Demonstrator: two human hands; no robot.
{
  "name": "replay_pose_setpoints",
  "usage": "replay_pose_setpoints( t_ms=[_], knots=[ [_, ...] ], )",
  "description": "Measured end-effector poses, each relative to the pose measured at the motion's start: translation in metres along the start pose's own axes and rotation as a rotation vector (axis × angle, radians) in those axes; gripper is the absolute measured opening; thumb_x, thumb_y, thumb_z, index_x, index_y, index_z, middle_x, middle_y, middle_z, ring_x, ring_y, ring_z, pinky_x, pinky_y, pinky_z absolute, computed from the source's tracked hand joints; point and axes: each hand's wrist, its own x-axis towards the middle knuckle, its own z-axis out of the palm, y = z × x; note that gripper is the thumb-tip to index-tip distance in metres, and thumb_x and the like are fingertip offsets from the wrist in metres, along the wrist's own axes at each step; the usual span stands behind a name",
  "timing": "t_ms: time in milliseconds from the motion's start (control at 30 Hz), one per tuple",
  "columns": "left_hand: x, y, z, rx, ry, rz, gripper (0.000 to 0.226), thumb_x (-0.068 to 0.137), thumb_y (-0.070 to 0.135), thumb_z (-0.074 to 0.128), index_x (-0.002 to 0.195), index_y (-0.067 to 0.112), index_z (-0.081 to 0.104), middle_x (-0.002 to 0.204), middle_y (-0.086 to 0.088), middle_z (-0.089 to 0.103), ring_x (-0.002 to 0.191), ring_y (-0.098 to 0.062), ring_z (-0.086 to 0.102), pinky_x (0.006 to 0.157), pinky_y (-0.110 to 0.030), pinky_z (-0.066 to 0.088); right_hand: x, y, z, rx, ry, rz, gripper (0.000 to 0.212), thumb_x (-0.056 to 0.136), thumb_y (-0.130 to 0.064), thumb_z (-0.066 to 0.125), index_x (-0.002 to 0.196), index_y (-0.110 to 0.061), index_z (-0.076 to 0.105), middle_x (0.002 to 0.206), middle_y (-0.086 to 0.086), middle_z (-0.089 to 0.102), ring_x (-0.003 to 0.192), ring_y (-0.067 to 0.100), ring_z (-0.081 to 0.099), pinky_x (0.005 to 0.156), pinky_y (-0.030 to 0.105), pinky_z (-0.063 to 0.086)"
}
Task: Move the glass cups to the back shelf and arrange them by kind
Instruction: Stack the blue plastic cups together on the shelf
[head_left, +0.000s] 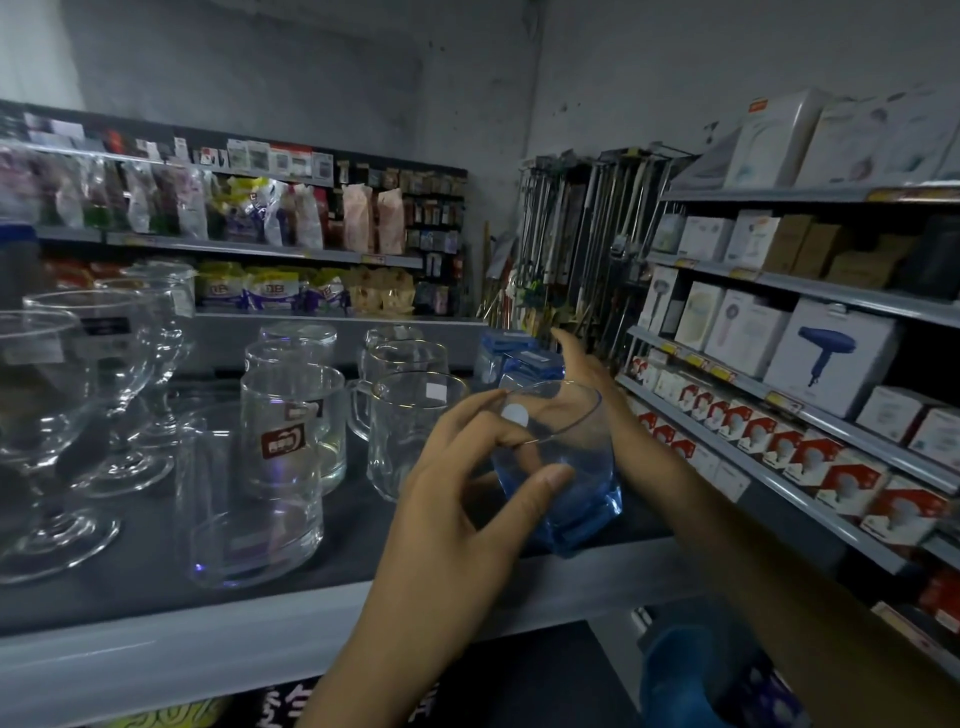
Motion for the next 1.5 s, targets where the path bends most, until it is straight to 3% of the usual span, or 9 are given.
replay_pose_setpoints(
  t_ms=[100,333,433,667,867,1033,1167,1300,1500],
  knots=[
    [-0.001,0.004,0.001,-0.015,0.013,-0.017,0.021,0.090,0.049,0.073,0.086,0.031,0.063,0.141,0.020,0.055,0.142,0.011,0.038,0.095,-0.018,0.052,-0.012,-0.001,-0.006,0.332,-0.073,0.011,0.112,0.072,-0.040,0.089,0.158,-0.018,0.020,0.134,-0.006,0.039,0.132,0.019,0.046,0.099,0.030,0.036],
    [-0.002,0.012,0.005,-0.109,0.036,-0.045,0.012,0.081,0.032,0.073,0.076,0.026,0.065,0.135,0.023,0.061,0.130,0.011,0.053,0.088,-0.005,0.049,-0.021,0.001,-0.003,0.184,-0.043,0.032,0.098,0.083,-0.027,0.086,0.154,-0.026,0.019,0.122,0.000,0.044,0.084,0.004,0.046,0.078,0.027,0.038],
    [-0.002,0.011,0.005,-0.093,0.051,-0.039,0.018,0.084,0.034,0.080,0.079,0.024,0.066,0.136,0.023,0.061,0.130,0.003,0.056,0.089,-0.007,0.050,-0.022,-0.001,-0.005,0.203,-0.043,0.042,0.097,0.084,-0.031,0.084,0.155,-0.026,0.019,0.119,0.001,0.053,0.083,0.008,0.049,0.079,0.031,0.041],
    [-0.002,0.006,0.003,-0.096,0.027,-0.021,0.018,0.080,0.042,0.075,0.084,0.026,0.068,0.146,0.013,0.057,0.137,-0.012,0.056,0.095,-0.017,0.052,-0.027,0.000,-0.005,0.254,-0.022,0.021,0.105,0.077,-0.042,0.088,0.155,-0.028,0.021,0.148,0.008,0.050,0.122,0.023,0.055,0.092,0.032,0.043],
    [-0.003,0.002,0.004,-0.078,0.033,0.006,0.014,0.080,0.042,0.075,0.082,0.030,0.069,0.145,0.012,0.057,0.135,-0.012,0.058,0.097,-0.028,0.056,-0.029,-0.006,-0.011,0.341,-0.038,0.054,0.083,0.089,-0.035,0.076,0.155,-0.027,0.025,0.131,0.002,0.054,0.104,0.015,0.050,0.082,0.026,0.040],
    [-0.004,-0.001,0.004,-0.026,0.029,0.024,0.016,0.081,0.042,0.074,0.086,0.028,0.069,0.146,0.013,0.056,0.142,-0.012,0.050,0.103,-0.052,0.052,-0.031,-0.004,-0.012,0.307,-0.064,0.080,0.094,0.081,-0.035,0.085,0.154,-0.032,0.025,0.103,-0.022,0.051,0.089,-0.003,0.052,0.073,0.017,0.041],
    [-0.002,0.001,0.001,-0.032,0.013,-0.008,0.015,0.081,0.045,0.073,0.087,0.032,0.069,0.148,0.016,0.053,0.143,-0.006,0.048,0.105,-0.054,0.050,-0.027,-0.001,-0.007,0.369,-0.035,0.195,0.068,0.094,-0.031,0.071,0.150,-0.033,0.033,0.119,-0.009,0.060,0.104,0.014,0.057,0.097,0.039,0.049],
    [-0.001,0.007,0.001,-0.060,-0.007,-0.055,0.014,0.081,0.048,0.072,0.087,0.036,0.068,0.150,0.020,0.050,0.142,-0.003,0.046,0.105,-0.053,0.050,-0.028,0.000,-0.005,0.340,-0.027,0.198,0.054,0.097,-0.015,0.068,0.143,-0.028,0.041,0.093,-0.016,0.055,0.088,0.007,0.057,0.098,0.042,0.050],
    [-0.004,0.011,0.003,-0.017,0.018,0.001,0.010,0.085,0.038,0.075,0.087,0.031,0.069,0.152,0.010,0.051,0.142,-0.014,0.050,0.103,-0.056,0.050,-0.043,-0.002,-0.009,0.293,-0.073,0.109,0.078,0.086,-0.033,0.081,0.147,-0.037,0.033,0.123,-0.009,0.061,0.112,0.020,0.064,0.097,0.042,0.052]
  ],
)
